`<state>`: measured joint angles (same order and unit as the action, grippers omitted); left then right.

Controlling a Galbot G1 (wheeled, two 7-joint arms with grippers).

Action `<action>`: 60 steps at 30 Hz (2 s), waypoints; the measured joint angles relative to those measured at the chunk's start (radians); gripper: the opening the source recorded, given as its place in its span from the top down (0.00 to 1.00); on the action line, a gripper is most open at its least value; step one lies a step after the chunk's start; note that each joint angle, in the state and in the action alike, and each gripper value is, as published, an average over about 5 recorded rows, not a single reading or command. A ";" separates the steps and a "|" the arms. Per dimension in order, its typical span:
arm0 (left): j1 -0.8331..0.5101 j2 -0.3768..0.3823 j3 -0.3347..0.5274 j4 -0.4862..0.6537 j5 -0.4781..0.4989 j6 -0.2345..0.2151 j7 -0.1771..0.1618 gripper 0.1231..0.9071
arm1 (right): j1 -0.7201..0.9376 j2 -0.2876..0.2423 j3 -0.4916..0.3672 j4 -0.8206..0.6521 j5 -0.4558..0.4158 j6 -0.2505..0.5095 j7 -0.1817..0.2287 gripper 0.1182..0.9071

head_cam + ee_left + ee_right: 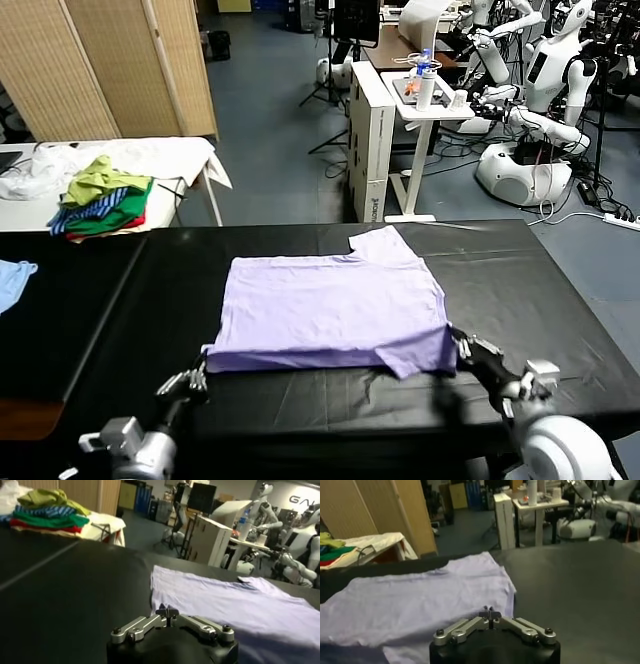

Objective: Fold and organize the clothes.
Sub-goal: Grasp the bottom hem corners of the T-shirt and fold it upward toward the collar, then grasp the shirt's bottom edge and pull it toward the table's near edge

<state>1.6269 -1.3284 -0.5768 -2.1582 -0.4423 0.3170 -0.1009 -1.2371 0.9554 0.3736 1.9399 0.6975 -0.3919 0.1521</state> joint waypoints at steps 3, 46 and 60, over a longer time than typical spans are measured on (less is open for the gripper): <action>-0.036 0.020 0.008 0.035 0.000 0.001 0.000 0.97 | 0.040 0.002 -0.035 -0.038 -0.011 -0.001 0.000 0.97; 0.019 0.016 -0.010 0.028 -0.007 0.027 0.017 0.00 | -0.273 -0.052 0.224 0.112 -0.018 -0.061 -0.132 0.00; 0.016 0.014 -0.009 0.060 -0.008 0.027 0.015 0.60 | -0.271 -0.051 0.191 0.086 -0.048 -0.060 -0.144 0.79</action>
<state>1.6430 -1.3143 -0.5855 -2.0983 -0.4507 0.3435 -0.0863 -1.5077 0.9048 0.5649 2.0255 0.6497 -0.4515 0.0085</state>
